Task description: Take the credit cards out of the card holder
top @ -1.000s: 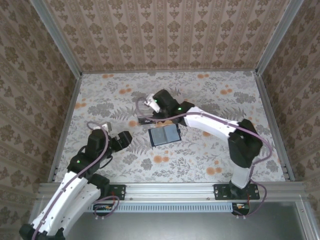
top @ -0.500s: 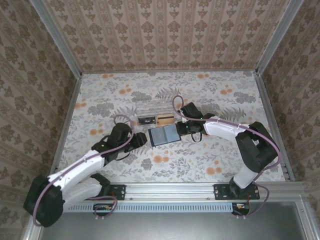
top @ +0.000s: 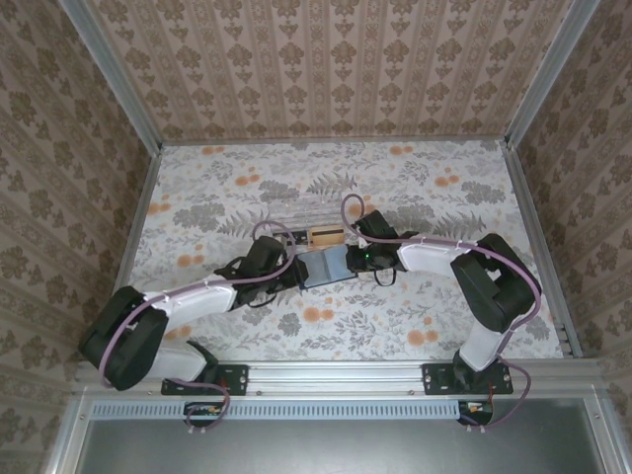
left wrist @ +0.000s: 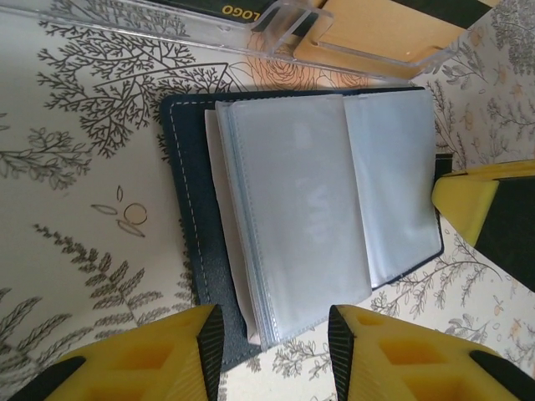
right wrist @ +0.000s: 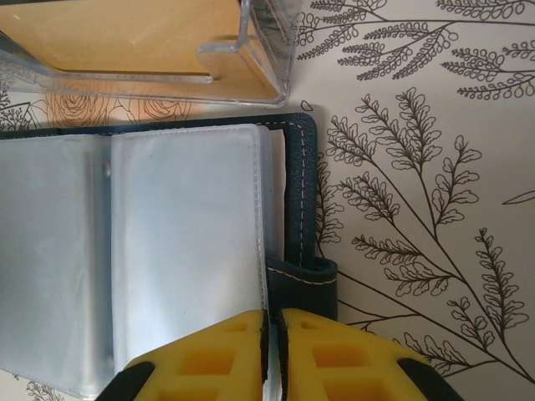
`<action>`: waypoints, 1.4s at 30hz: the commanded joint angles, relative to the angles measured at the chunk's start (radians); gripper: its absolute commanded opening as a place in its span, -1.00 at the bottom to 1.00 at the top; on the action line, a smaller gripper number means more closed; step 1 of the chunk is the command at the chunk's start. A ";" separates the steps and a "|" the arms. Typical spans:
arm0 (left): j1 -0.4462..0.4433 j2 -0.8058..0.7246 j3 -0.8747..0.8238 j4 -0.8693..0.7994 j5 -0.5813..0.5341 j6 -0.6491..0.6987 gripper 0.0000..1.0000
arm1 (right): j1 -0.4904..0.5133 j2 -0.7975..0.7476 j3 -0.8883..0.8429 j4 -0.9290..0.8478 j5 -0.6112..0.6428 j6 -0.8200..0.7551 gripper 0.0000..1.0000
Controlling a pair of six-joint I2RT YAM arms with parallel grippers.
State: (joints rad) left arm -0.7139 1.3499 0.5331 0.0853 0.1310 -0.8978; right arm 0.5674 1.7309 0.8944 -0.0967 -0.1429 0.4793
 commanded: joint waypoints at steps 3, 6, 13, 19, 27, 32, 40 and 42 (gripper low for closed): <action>-0.008 0.056 0.052 0.071 0.005 0.005 -0.18 | 0.014 0.032 -0.016 0.014 0.006 0.024 -0.68; -0.008 0.081 0.060 0.085 0.008 0.009 -0.20 | 0.020 0.039 -0.007 0.010 0.005 0.024 -0.68; -0.008 0.134 0.080 0.096 0.009 0.014 -0.26 | 0.022 0.044 -0.002 0.008 0.002 0.027 -0.69; -0.008 0.161 0.080 0.072 -0.008 0.014 -0.30 | 0.023 0.038 -0.004 0.004 -0.001 0.027 -0.70; -0.015 0.214 0.080 0.130 0.025 0.004 -0.32 | 0.026 0.044 -0.006 0.011 -0.007 0.030 -0.70; -0.033 0.217 0.091 0.146 0.032 0.004 -0.31 | 0.029 0.056 -0.004 0.013 -0.013 0.033 -0.70; -0.037 0.215 0.094 0.163 0.057 0.010 0.18 | 0.031 0.068 0.000 0.012 -0.017 0.036 -0.70; -0.037 0.216 0.096 0.168 0.063 0.010 0.34 | 0.031 0.068 0.000 0.012 -0.018 0.036 -0.70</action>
State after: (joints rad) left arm -0.7460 1.5551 0.6117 0.2451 0.1692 -0.8974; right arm 0.5858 1.7561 0.8959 -0.0509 -0.1436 0.5018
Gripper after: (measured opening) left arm 0.649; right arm 0.150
